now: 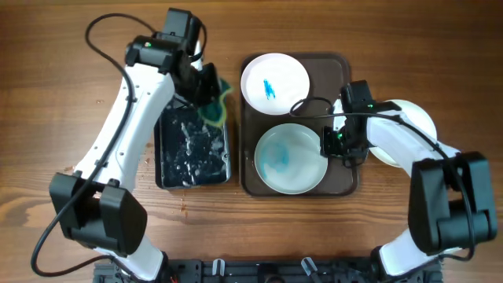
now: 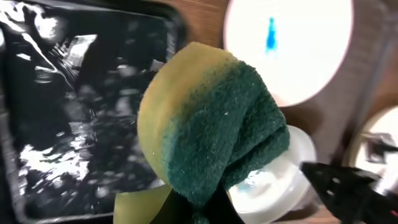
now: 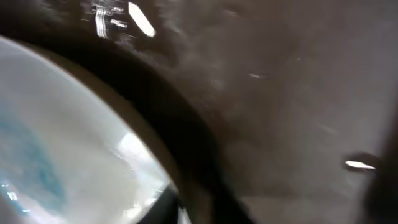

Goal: Clean dirty plates on tray and stack at the side
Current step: 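Scrub the lower plate with the sponge while right gripper holds it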

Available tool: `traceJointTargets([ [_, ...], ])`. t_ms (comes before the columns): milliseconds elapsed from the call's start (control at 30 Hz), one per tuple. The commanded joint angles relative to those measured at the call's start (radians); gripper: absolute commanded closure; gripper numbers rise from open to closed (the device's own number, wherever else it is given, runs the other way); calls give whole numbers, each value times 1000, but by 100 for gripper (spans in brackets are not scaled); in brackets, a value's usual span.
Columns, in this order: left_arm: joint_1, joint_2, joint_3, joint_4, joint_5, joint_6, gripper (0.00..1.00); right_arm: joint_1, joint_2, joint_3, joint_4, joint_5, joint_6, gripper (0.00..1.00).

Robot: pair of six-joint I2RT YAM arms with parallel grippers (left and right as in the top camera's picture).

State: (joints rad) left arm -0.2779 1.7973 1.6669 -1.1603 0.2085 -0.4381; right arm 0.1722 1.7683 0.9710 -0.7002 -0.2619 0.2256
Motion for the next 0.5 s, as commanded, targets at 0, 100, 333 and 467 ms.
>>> traceJointTargets([
  [0,-76,52,14,58,53,-40,96,-2,48,-5,36,57,21,96],
  [100,-146,117,14,109,57,-74,96,-2,48,-5,64,106,65,96],
  [333,-324,358,14,192,132,-154,96,-2,48,-5,55,106,65,96],
  [467,-381,440,14,293,125,-196,96,-2,48,-5,41,105,66,96],
])
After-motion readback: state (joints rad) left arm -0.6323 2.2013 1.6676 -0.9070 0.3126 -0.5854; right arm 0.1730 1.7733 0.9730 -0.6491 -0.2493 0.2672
